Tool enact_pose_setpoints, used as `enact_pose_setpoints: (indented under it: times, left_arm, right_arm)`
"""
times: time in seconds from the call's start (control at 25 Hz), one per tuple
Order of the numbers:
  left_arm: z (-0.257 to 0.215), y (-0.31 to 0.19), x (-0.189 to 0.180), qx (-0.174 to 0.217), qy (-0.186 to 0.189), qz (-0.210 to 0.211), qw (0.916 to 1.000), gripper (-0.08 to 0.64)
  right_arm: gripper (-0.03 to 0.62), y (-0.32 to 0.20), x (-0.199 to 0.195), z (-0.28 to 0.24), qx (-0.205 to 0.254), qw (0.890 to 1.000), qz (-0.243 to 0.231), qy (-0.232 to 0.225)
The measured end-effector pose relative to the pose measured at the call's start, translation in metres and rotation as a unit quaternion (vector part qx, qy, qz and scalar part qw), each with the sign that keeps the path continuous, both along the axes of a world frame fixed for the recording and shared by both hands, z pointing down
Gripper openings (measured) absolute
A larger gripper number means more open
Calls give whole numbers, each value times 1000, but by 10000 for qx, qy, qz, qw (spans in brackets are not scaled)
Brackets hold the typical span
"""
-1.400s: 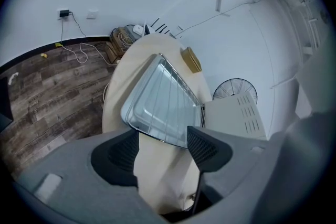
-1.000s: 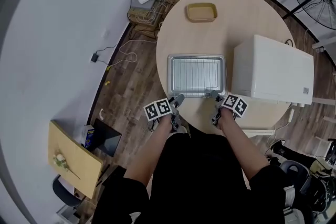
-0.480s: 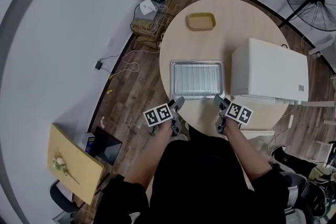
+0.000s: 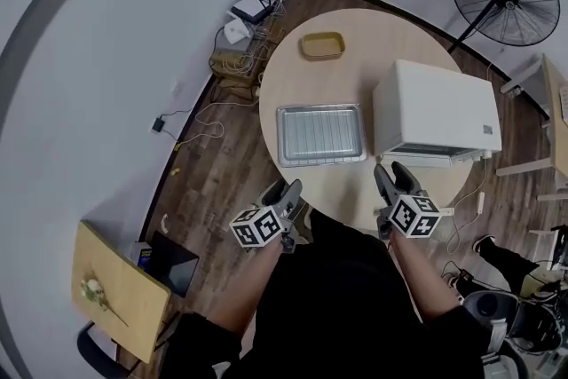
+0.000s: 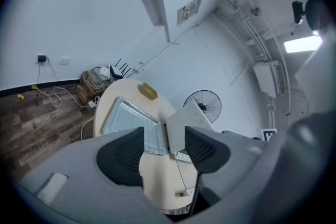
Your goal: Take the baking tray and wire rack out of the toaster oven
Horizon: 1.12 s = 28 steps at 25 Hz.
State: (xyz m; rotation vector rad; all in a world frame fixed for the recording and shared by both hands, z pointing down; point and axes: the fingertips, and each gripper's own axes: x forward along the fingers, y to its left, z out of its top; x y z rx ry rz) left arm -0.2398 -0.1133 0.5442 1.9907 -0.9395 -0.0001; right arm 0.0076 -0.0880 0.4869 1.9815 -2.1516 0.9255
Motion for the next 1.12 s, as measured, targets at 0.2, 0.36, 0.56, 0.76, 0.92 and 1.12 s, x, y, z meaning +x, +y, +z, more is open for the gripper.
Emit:
enact_pose_setpoints:
  times: [0.2, 0.36, 0.56, 0.76, 0.92, 1.12]
  left_arm:
    - [-52, 32, 5, 1354, -191, 313, 9901, 53]
    - [-76, 55, 13, 1882, -641, 585, 9783, 18]
    - [-93, 78, 15, 2061, -760, 802, 9723, 18]
    - [-100, 90, 10, 2164, -931, 726, 9692, 18]
    - [-97, 91, 7, 2162, -1069, 580, 9687, 18]
    - [-96, 89, 18, 2173, -1182, 428, 9680, 18]
  right_arm:
    - [0, 60, 16, -37, 533, 9973, 472, 168]
    - [0, 101, 18, -51, 669, 9940, 593, 623]
    - [0, 138, 15, -57, 590, 9915, 668, 946]
    - [0, 154, 23, -62, 656, 9903, 693, 1012]
    - [0, 158, 39, -62, 748, 9889, 796, 1009]
    - [0, 160, 61, -66, 876, 9865, 833, 1109]
